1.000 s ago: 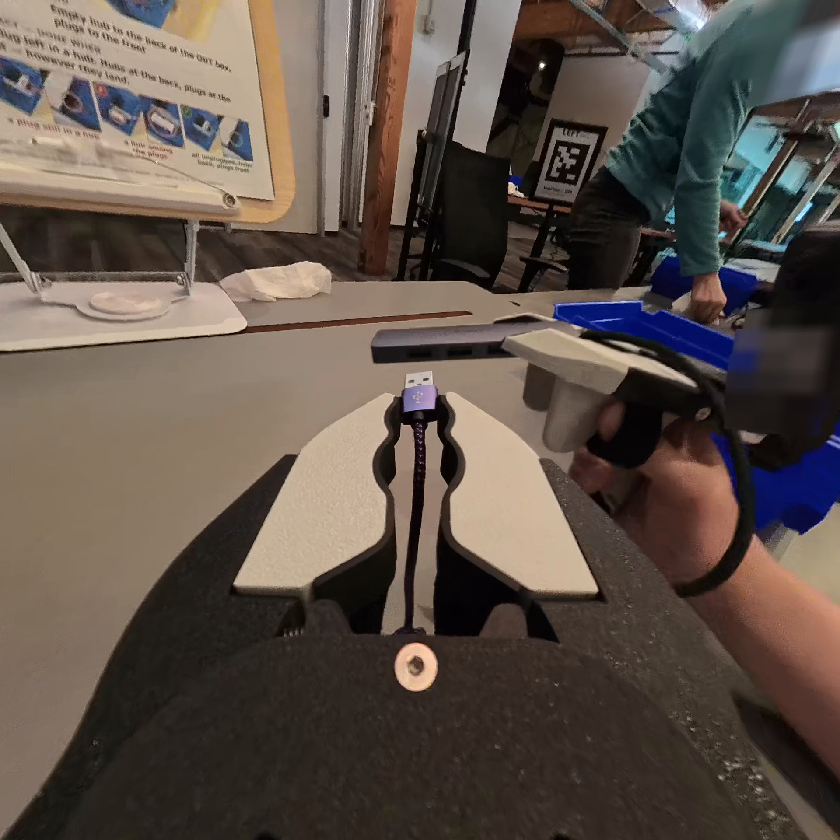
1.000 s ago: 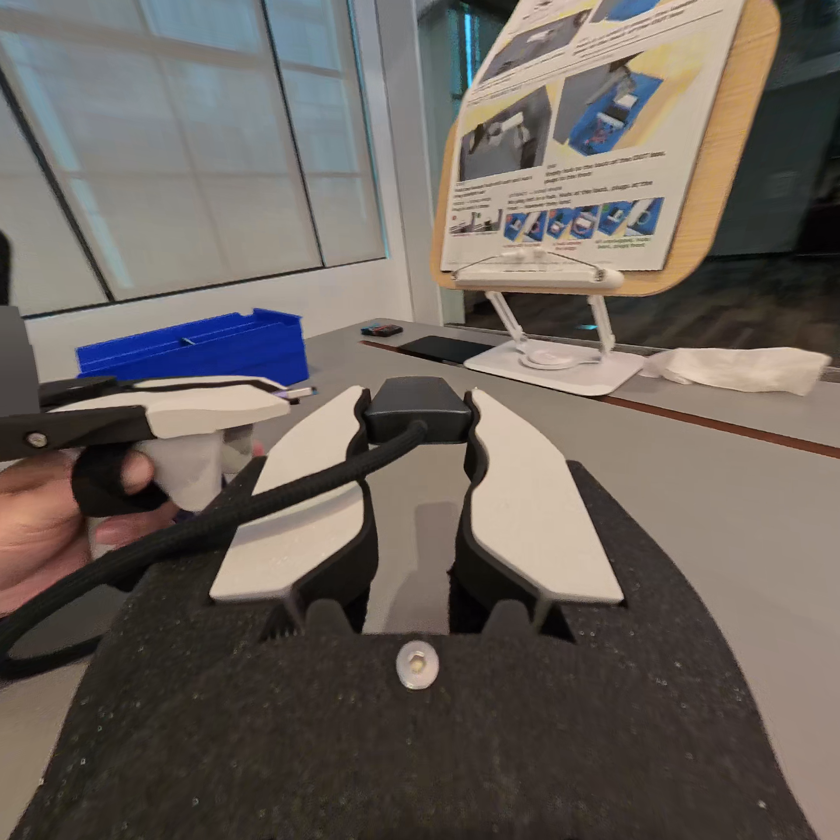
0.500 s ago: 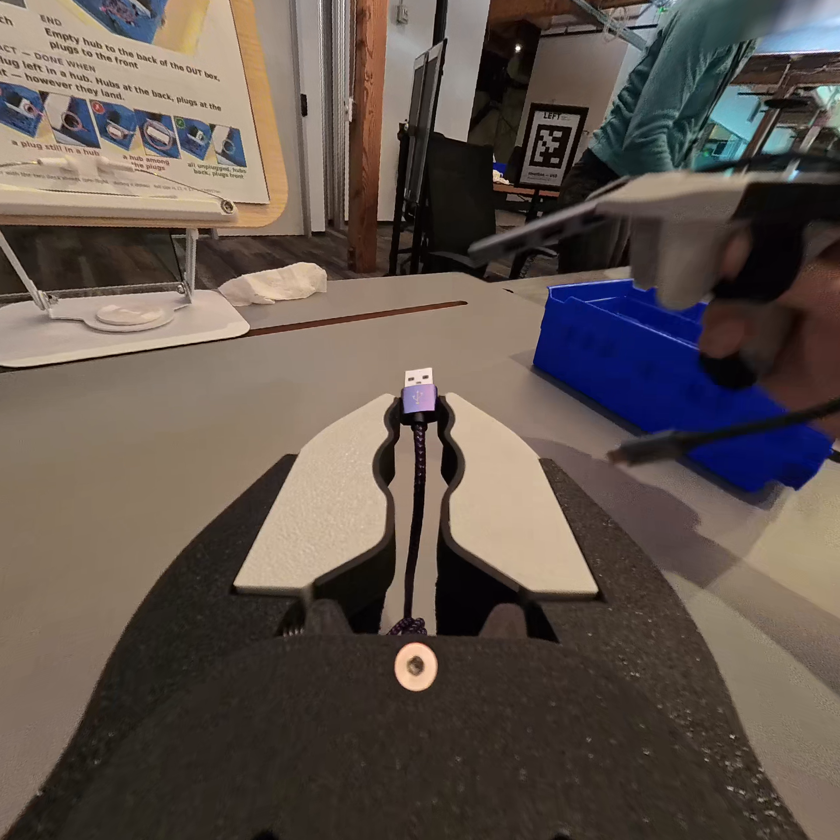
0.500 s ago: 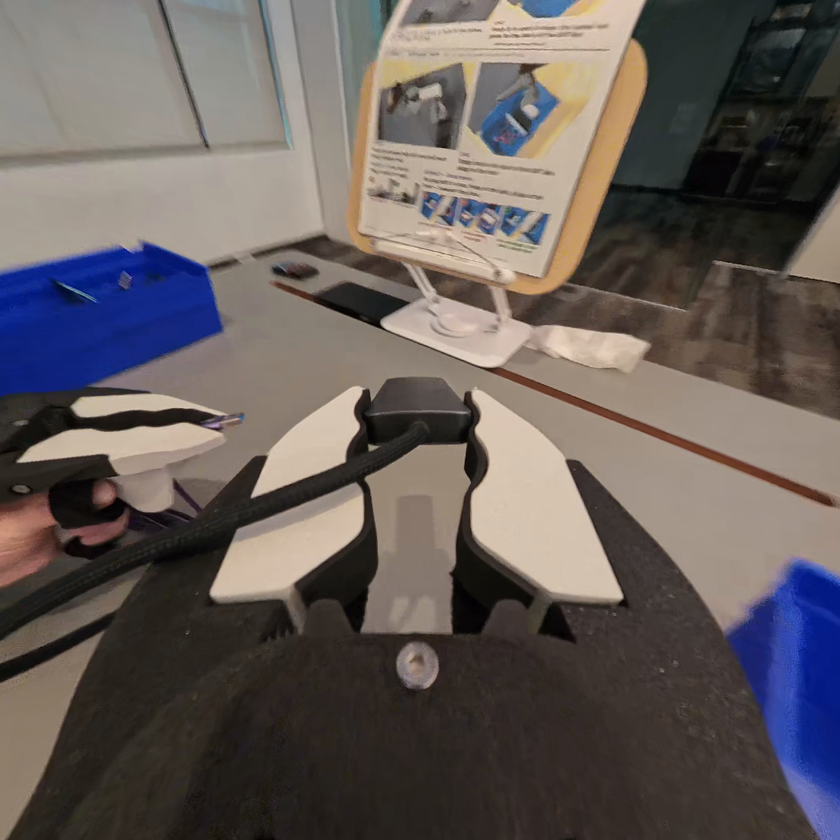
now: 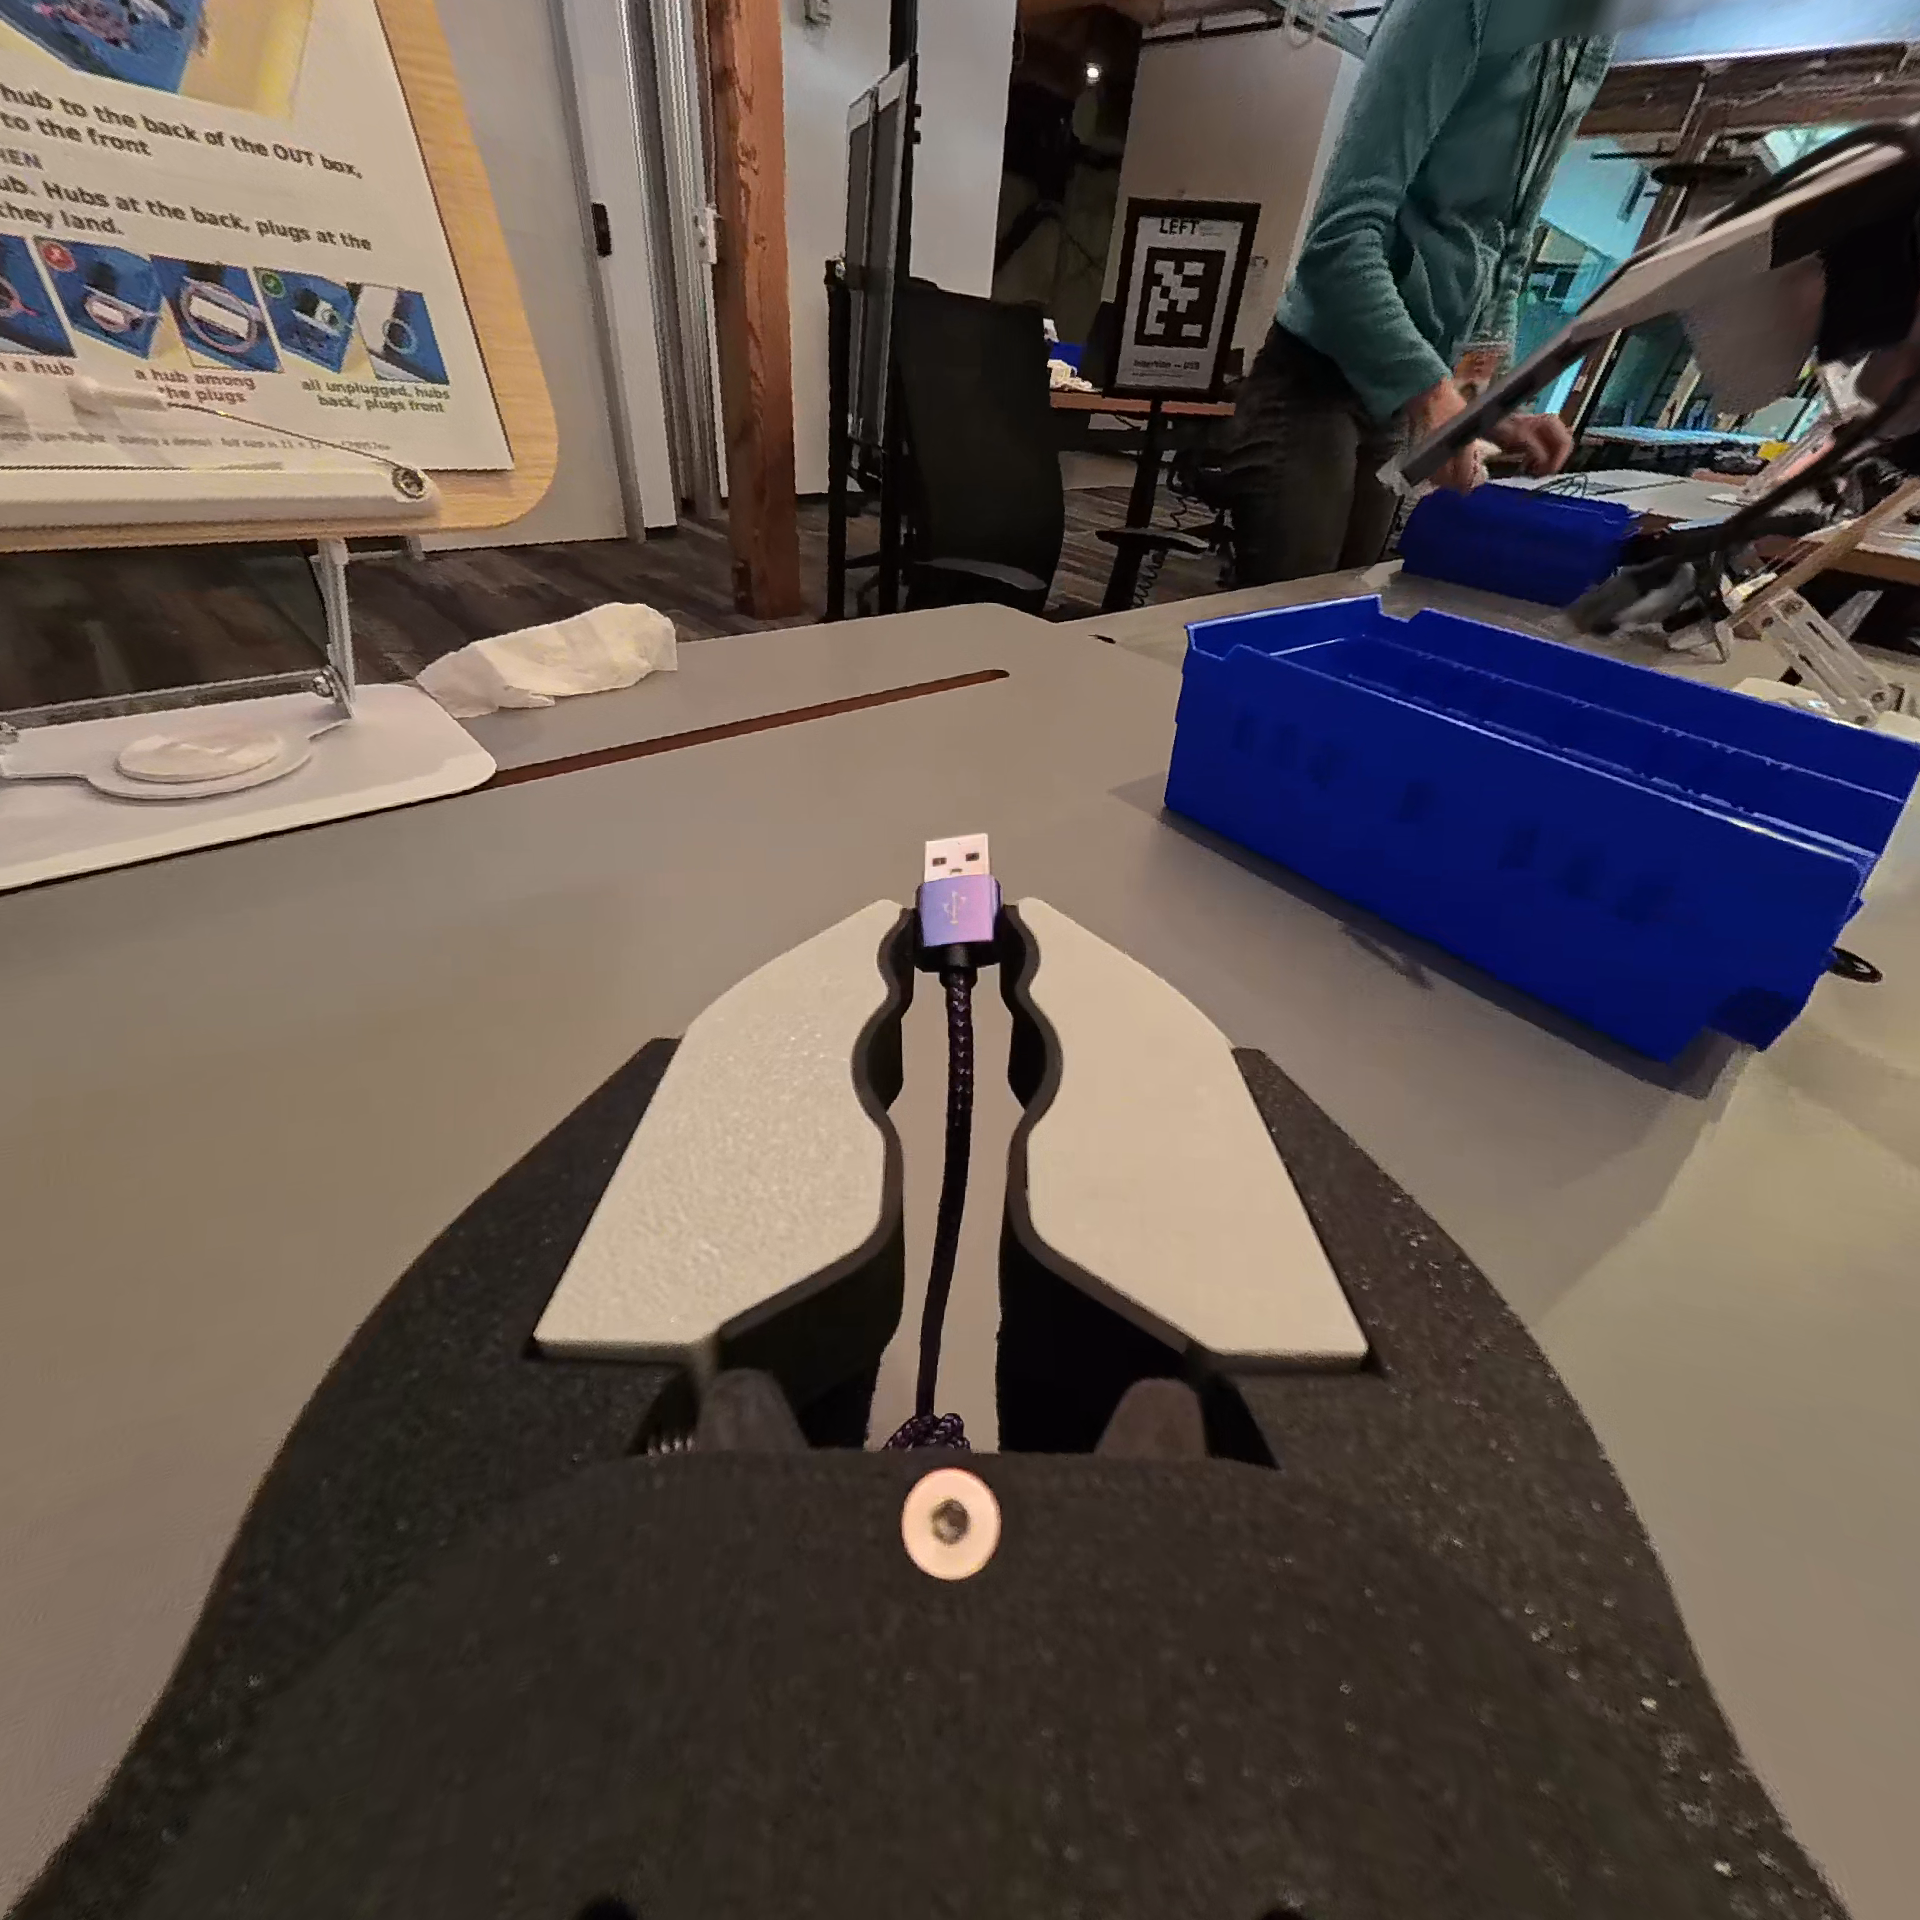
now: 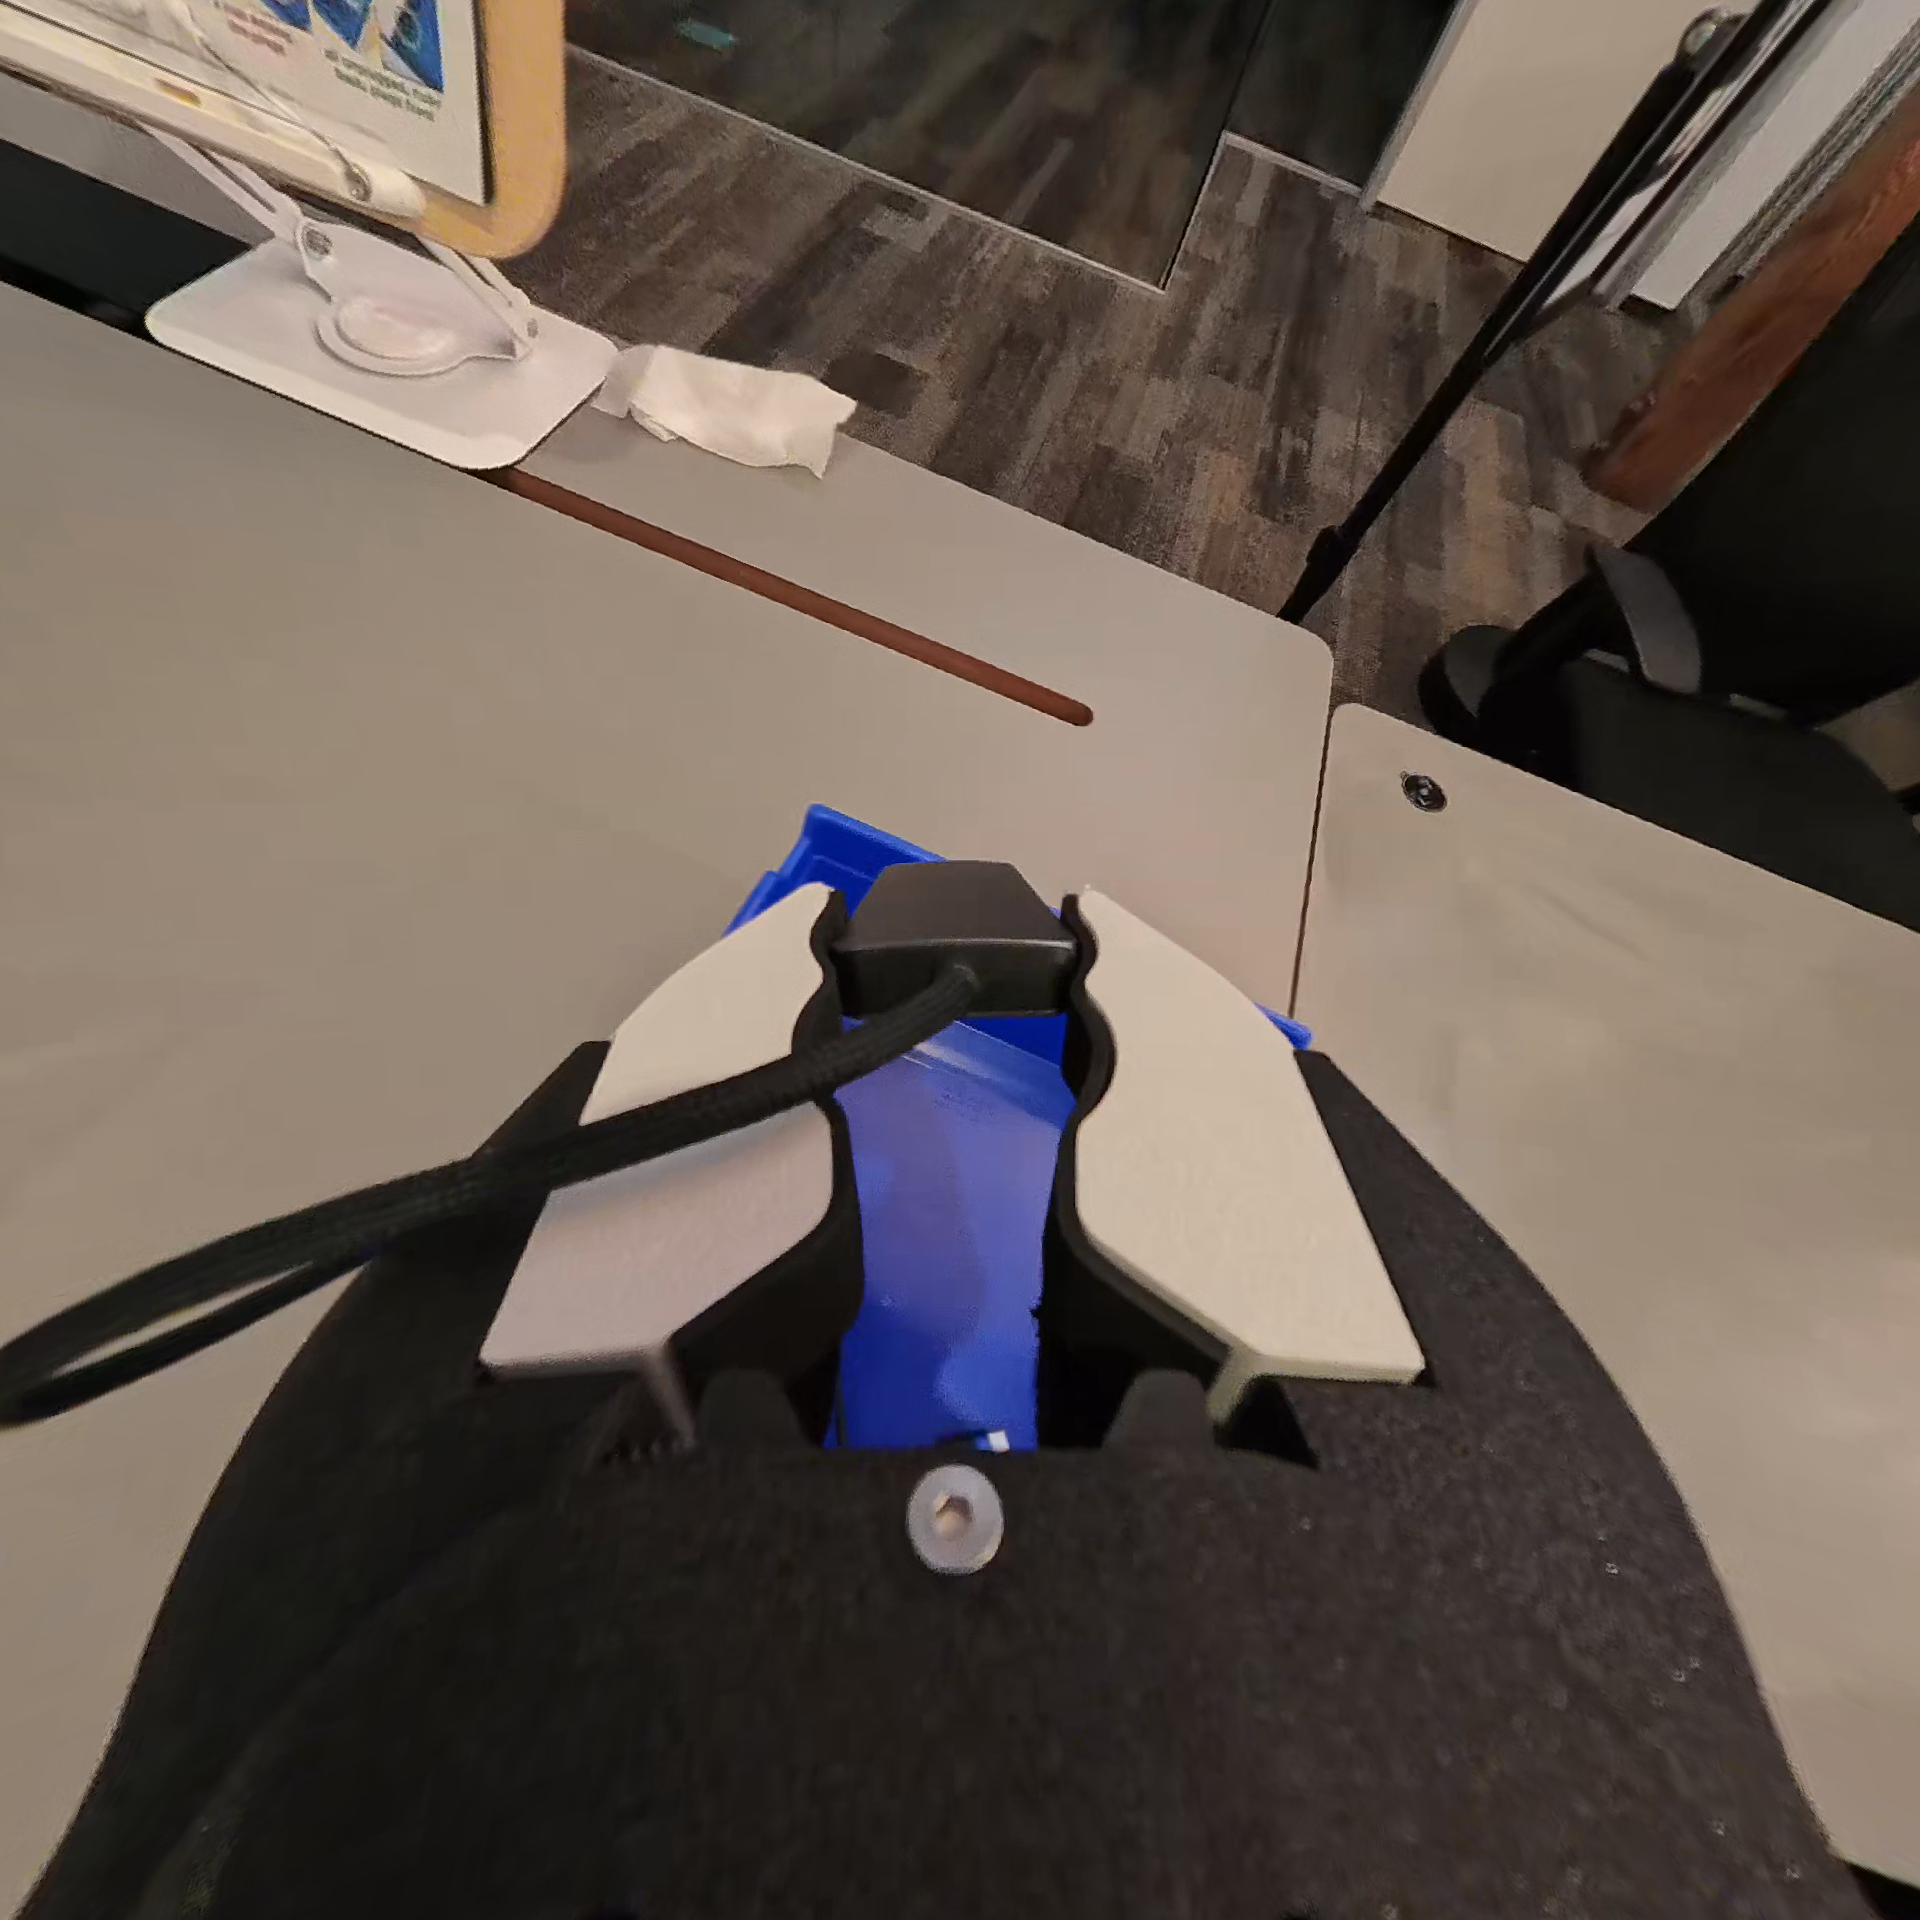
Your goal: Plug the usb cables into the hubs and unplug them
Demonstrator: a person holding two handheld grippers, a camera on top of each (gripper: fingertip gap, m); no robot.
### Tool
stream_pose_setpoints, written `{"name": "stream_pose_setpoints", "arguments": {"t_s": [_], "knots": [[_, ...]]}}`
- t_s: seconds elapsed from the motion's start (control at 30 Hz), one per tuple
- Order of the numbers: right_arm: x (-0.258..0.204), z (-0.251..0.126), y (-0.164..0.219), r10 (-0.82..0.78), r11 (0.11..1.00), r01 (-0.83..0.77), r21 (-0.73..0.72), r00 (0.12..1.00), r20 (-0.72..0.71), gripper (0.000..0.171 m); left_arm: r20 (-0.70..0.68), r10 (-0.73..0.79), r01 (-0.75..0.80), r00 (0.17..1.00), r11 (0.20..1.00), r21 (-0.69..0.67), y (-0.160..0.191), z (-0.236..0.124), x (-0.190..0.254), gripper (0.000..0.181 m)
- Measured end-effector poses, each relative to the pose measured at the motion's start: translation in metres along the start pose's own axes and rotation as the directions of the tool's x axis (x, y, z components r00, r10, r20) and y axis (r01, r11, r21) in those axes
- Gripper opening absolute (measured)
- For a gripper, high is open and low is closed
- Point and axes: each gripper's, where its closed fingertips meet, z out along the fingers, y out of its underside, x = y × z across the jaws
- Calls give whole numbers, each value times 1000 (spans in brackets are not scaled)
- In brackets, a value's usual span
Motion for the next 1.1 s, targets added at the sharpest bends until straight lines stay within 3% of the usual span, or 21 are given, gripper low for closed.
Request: {"name": "stream_pose_setpoints", "arguments": {"t_s": [0.2,0.5,0.9,1.1], "knots": [[22,15,36,1,999,4,-38,993,118,39,-15,6,-6,1000,1000,-13,2,4,3,15],[14,48,75,181,981,-142,-133,917,356,39,4,31,-31,1000,999,-33,4,9,2,15],[5,79,98,190,971,-102,-215,874,447,39,2,85,-85,996,995,-45,1,19,9,15],[6,95,112,340,924,-196,-330,817,466,39,-10,102,-102,995,993,-52,1,22,14,15]]}}
